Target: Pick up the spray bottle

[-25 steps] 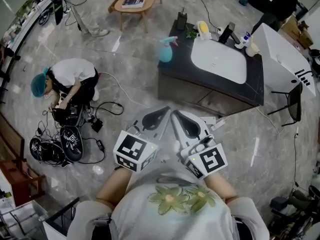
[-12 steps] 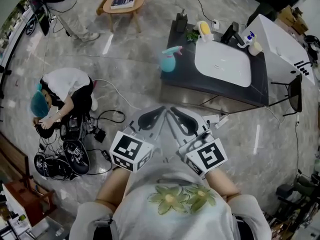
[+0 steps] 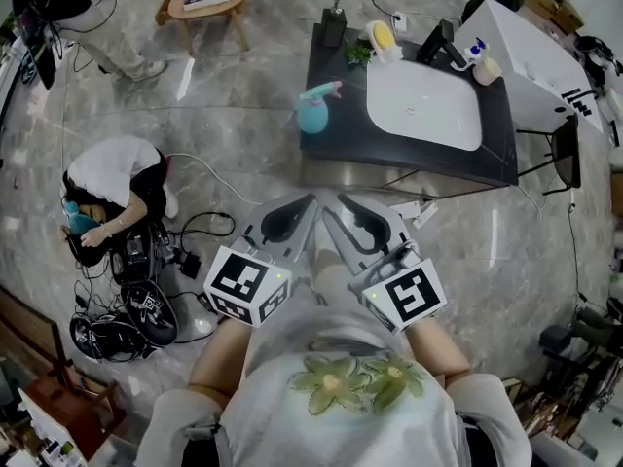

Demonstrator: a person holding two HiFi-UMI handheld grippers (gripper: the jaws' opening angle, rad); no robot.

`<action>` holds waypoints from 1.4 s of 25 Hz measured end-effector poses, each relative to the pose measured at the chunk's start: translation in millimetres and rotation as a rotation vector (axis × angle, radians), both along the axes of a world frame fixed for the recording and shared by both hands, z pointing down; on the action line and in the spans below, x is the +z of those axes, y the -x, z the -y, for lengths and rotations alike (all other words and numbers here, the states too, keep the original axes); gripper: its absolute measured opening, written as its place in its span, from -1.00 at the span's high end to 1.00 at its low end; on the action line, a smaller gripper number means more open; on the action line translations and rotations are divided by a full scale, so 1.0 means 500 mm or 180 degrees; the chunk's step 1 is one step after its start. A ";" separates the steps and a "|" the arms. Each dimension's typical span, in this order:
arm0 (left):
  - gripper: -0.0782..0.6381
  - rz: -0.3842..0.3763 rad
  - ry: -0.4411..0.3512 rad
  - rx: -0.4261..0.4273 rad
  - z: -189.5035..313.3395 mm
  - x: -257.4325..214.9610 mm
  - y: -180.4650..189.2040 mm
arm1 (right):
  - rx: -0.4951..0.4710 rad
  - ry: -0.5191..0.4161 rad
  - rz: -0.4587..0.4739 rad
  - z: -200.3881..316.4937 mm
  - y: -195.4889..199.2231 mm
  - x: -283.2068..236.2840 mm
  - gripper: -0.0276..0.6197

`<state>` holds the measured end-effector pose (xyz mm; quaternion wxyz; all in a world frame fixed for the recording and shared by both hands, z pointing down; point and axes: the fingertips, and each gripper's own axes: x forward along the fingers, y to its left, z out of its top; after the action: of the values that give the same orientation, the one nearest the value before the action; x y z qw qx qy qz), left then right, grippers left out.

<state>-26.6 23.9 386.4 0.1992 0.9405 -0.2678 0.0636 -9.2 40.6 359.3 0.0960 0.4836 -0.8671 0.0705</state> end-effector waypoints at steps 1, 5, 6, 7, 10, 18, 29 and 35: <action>0.76 -0.0017 0.0008 0.0007 0.007 -0.001 -0.002 | 0.0004 0.0007 -0.0033 0.009 -0.007 0.002 0.67; 0.76 -0.0021 0.0004 0.0036 0.049 0.000 -0.015 | 0.0001 0.0030 -0.0073 0.057 -0.034 0.013 0.64; 0.76 -0.0021 -0.0003 0.0036 0.061 -0.002 -0.018 | -0.0022 0.0032 -0.0092 0.070 -0.037 0.015 0.63; 0.76 -0.0020 -0.0014 0.0032 0.074 -0.004 -0.021 | -0.0054 0.0034 -0.0122 0.084 -0.040 0.017 0.63; 0.76 -0.0005 -0.0055 0.0037 0.109 -0.016 -0.029 | -0.0183 0.0059 -0.0256 0.124 -0.043 0.020 0.63; 0.76 0.0127 -0.0094 0.0083 0.184 -0.015 -0.057 | -0.0478 -0.0142 -0.0918 0.222 -0.083 0.022 0.63; 0.76 0.0257 -0.0100 0.0044 0.267 0.011 -0.068 | -0.0837 0.0013 -0.1218 0.326 -0.095 0.089 0.57; 0.76 0.0322 -0.0099 0.0005 0.298 0.026 -0.068 | -0.0983 0.0079 -0.1332 0.365 -0.102 0.119 0.56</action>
<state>7.6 -125.0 399.2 0.1707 0.9393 -0.2777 0.1071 41.6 -141.9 418.6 0.2888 0.3484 -0.8910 -0.0359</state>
